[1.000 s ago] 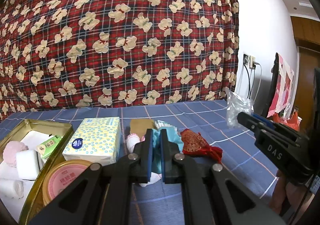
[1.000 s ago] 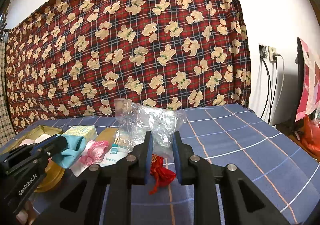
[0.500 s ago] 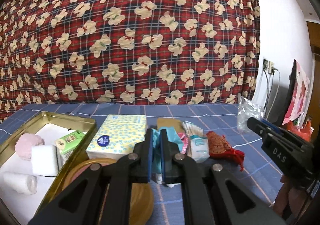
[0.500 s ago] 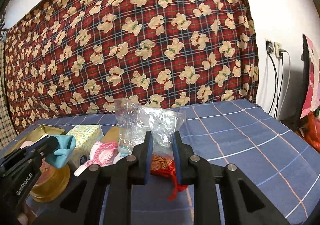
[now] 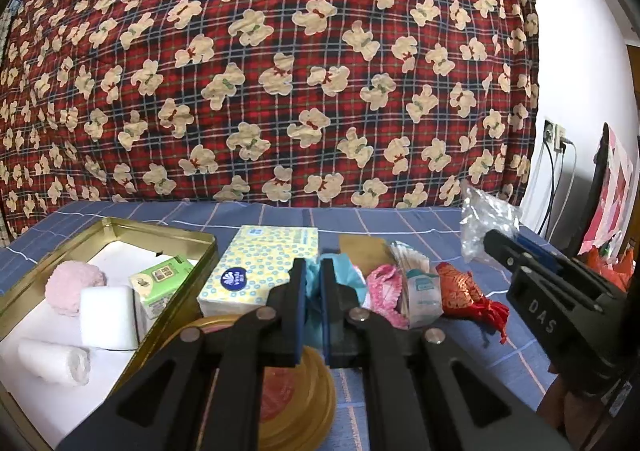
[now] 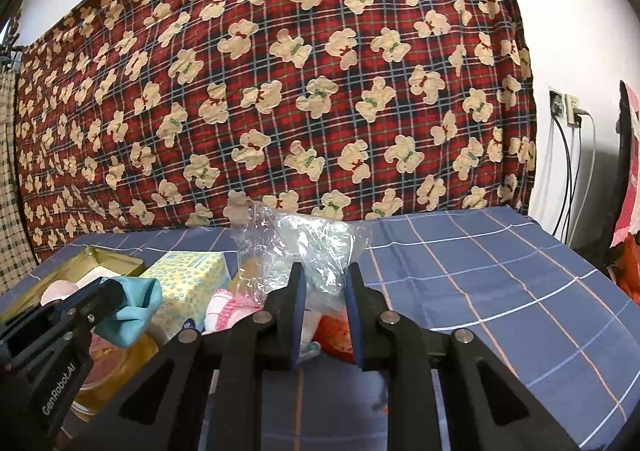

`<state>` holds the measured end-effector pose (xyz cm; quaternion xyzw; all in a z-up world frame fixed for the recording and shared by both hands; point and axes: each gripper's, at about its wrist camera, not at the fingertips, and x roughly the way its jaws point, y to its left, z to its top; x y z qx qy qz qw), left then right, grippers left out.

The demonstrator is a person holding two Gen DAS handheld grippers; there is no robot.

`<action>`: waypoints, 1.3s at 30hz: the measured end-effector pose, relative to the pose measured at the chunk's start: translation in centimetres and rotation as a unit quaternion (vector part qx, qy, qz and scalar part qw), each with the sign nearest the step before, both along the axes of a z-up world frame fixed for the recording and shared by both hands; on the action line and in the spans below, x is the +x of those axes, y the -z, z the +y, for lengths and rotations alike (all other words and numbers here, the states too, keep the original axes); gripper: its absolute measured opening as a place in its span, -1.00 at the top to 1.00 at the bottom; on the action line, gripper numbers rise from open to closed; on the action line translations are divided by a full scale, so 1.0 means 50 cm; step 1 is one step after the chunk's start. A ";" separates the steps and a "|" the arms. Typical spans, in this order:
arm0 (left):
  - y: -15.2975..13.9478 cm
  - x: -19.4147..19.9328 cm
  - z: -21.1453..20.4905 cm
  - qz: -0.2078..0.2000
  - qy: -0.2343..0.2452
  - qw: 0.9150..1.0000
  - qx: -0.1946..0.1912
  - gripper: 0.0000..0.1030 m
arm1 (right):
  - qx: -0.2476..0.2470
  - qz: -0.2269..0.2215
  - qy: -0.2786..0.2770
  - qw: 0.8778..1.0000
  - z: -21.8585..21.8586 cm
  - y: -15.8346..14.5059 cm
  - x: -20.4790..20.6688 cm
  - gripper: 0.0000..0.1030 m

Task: Organize soft objects
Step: 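Lift the clear plastic bag with the right gripper while the left gripper lifts the teal cloth, then carry the clear bag and teal cloth over the gold tray with both grippers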

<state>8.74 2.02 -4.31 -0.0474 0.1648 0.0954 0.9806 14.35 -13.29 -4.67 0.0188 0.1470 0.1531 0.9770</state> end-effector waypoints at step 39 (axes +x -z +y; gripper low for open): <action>-0.016 -0.066 0.115 0.009 0.011 0.999 -0.047 0.93 | 0.024 0.018 -0.108 0.994 0.137 -0.057 -0.010 0.59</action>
